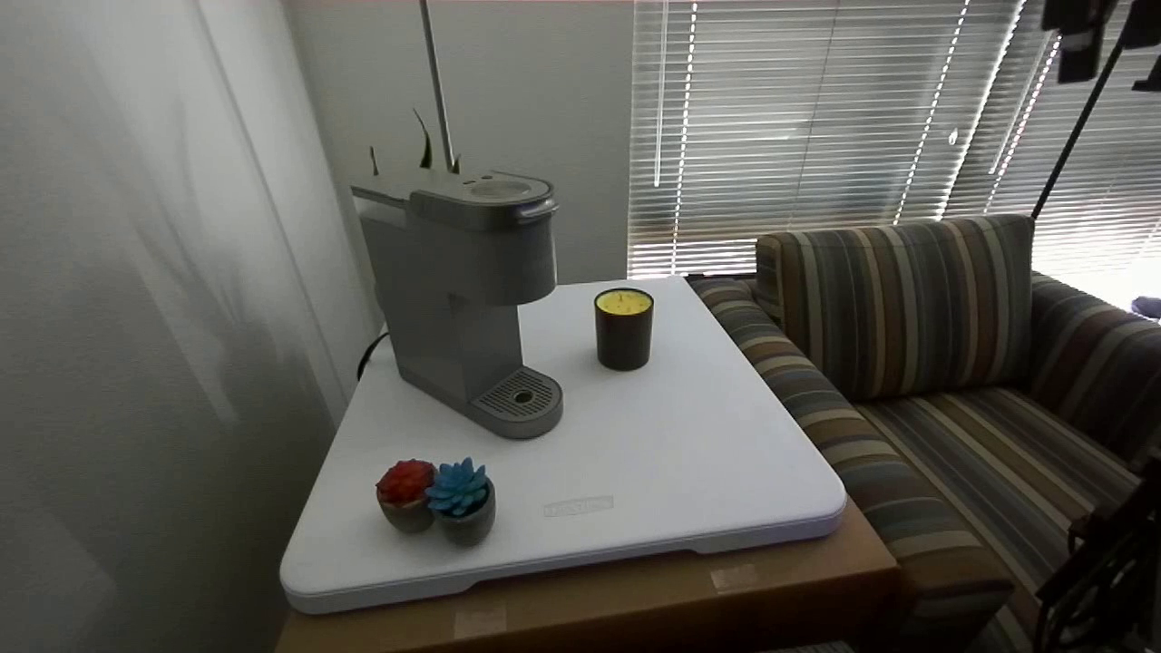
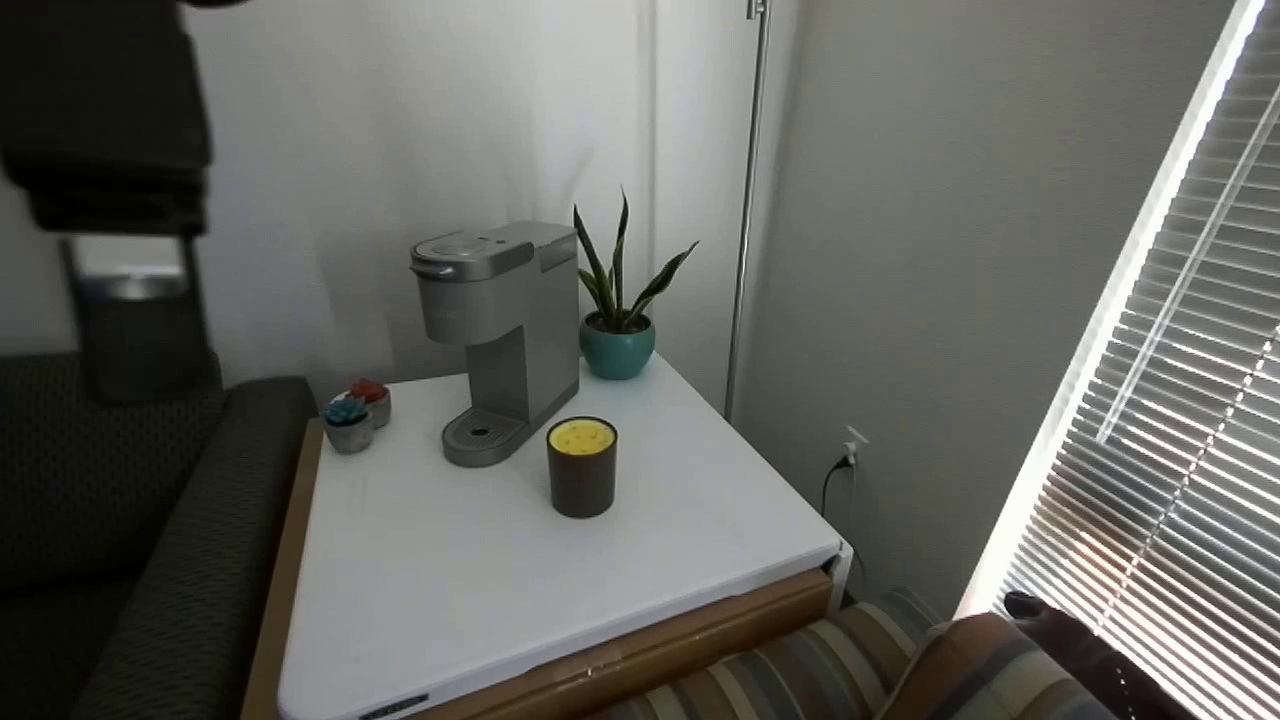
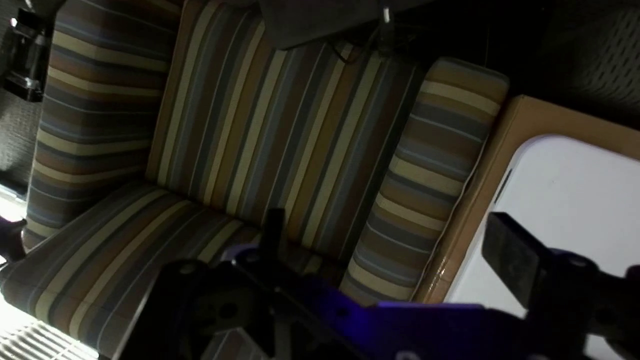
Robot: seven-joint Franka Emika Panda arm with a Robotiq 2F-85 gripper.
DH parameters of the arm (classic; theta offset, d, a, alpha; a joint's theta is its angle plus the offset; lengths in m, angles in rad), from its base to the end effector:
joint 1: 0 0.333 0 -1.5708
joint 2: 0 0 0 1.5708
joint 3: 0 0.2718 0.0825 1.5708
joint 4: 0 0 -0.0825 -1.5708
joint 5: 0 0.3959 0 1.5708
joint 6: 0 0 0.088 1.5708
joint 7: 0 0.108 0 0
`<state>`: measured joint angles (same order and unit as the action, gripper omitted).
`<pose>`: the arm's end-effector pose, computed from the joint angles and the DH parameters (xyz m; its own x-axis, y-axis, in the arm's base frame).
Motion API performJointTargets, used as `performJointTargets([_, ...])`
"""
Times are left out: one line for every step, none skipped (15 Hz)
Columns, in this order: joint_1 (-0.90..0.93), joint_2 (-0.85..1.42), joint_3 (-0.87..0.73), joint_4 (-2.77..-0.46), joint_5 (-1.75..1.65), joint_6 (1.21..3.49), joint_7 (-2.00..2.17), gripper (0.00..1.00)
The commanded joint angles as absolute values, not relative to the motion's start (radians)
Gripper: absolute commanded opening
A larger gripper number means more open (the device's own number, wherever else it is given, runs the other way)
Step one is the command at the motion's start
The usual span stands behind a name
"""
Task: Open the top of the coffee maker
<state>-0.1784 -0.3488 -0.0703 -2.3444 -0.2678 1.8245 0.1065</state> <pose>0.4299 -0.1316 0.4090 0.9503 -0.2709 -0.1534 -0.2311 -0.9440 0.2354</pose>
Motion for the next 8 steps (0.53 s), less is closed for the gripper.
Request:
performJointTargets([-0.151,-0.176,-0.084,-2.206,-0.215,1.899,0.118,1.0])
performJointTargets([-0.144,-0.143,-0.086,-2.173,-0.187,1.921,0.113,1.0])
performJointTargets([-0.137,-0.104,-0.086,-2.14,-0.156,1.951,0.112,1.0])
performJointTargets([-0.129,-0.067,-0.085,-2.103,-0.119,1.973,0.106,1.0])
performJointTargets([-0.122,-0.031,-0.084,-2.071,-0.077,1.997,0.097,1.0])
performJointTargets([-0.112,0.005,-0.082,-2.037,-0.023,2.02,0.085,1.0])
performJointTargets([-0.104,0.04,-0.078,-2.005,0.035,2.041,0.068,1.0])
performJointTargets([-0.095,0.074,-0.073,-1.973,0.115,2.063,0.037,1.0])
